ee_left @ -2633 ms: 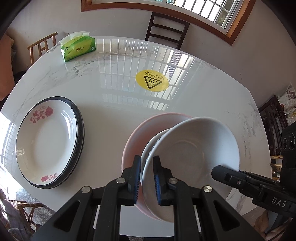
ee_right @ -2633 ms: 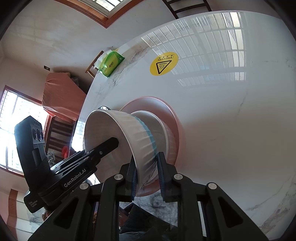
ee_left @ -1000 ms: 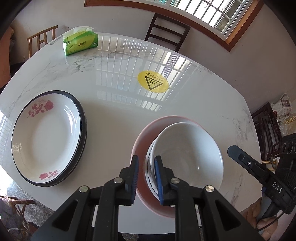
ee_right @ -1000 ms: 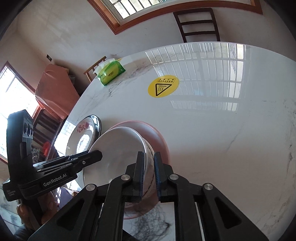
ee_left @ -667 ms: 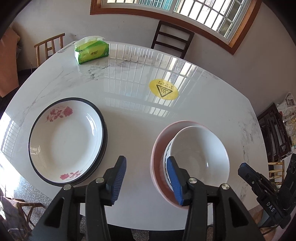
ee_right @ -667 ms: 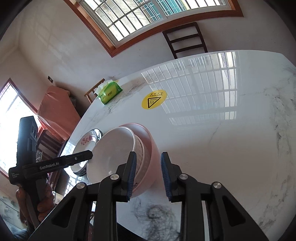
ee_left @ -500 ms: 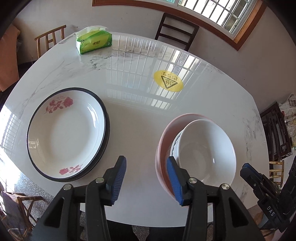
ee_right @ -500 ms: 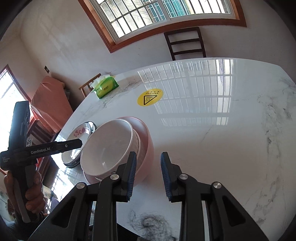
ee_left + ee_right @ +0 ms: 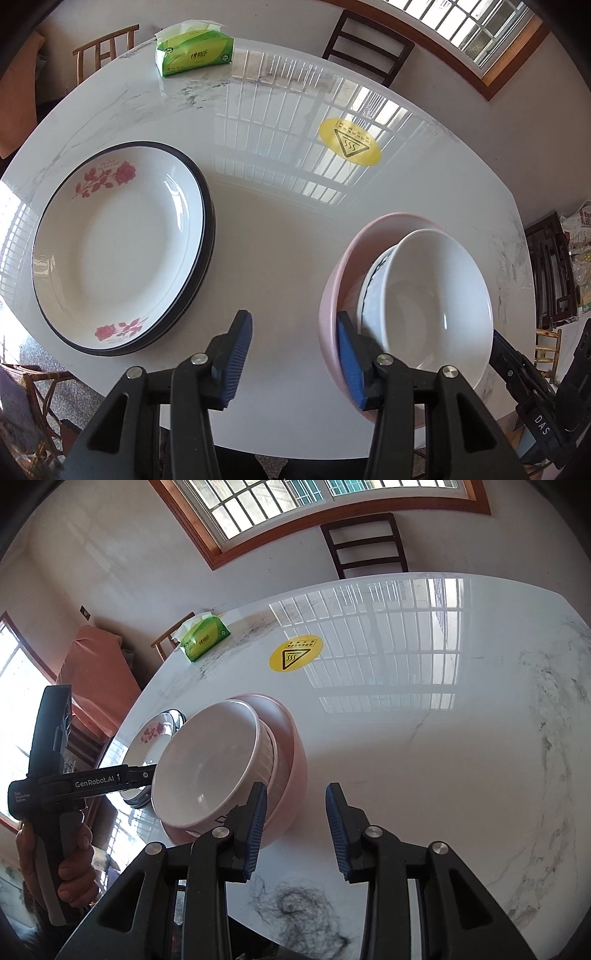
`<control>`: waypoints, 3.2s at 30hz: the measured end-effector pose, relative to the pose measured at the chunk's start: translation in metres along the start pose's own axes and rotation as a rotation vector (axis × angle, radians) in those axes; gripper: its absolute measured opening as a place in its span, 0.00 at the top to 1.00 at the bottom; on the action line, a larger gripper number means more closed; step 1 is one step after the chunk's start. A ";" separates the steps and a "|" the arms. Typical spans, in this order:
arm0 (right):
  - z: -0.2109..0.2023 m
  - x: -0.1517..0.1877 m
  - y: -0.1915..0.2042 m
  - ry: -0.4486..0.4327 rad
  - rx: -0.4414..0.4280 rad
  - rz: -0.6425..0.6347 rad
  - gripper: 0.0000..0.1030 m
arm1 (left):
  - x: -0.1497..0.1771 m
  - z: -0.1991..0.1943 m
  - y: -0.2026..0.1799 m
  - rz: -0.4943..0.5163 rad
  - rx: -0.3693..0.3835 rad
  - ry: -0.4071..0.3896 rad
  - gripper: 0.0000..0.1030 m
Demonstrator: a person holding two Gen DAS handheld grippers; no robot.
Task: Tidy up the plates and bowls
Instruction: 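Move both grippers to the pink bowl rim holding the nested bowls, then close both grippers on the pink bowl rim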
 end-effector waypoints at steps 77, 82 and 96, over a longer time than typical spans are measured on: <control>0.056 0.003 0.010 0.343 0.040 -0.195 0.84 | 0.003 -0.001 -0.024 0.112 0.045 -0.065 0.92; 0.053 0.004 0.011 0.334 0.039 -0.213 0.84 | 0.003 -0.001 -0.028 0.140 0.040 -0.052 0.92; 0.049 0.002 0.009 0.294 -0.009 -0.173 0.82 | 0.002 0.001 -0.016 0.015 0.099 -0.040 0.93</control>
Point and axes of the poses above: each gripper's, at about its wrist camera, not at the fingertips, and z roughly the way its jaws point, y to its left, x to its underside, the point moved 9 cm from there along z, roughly the way its jaws point, and after that the axes turned 9 degrees about -y, right-handed, at the moved point
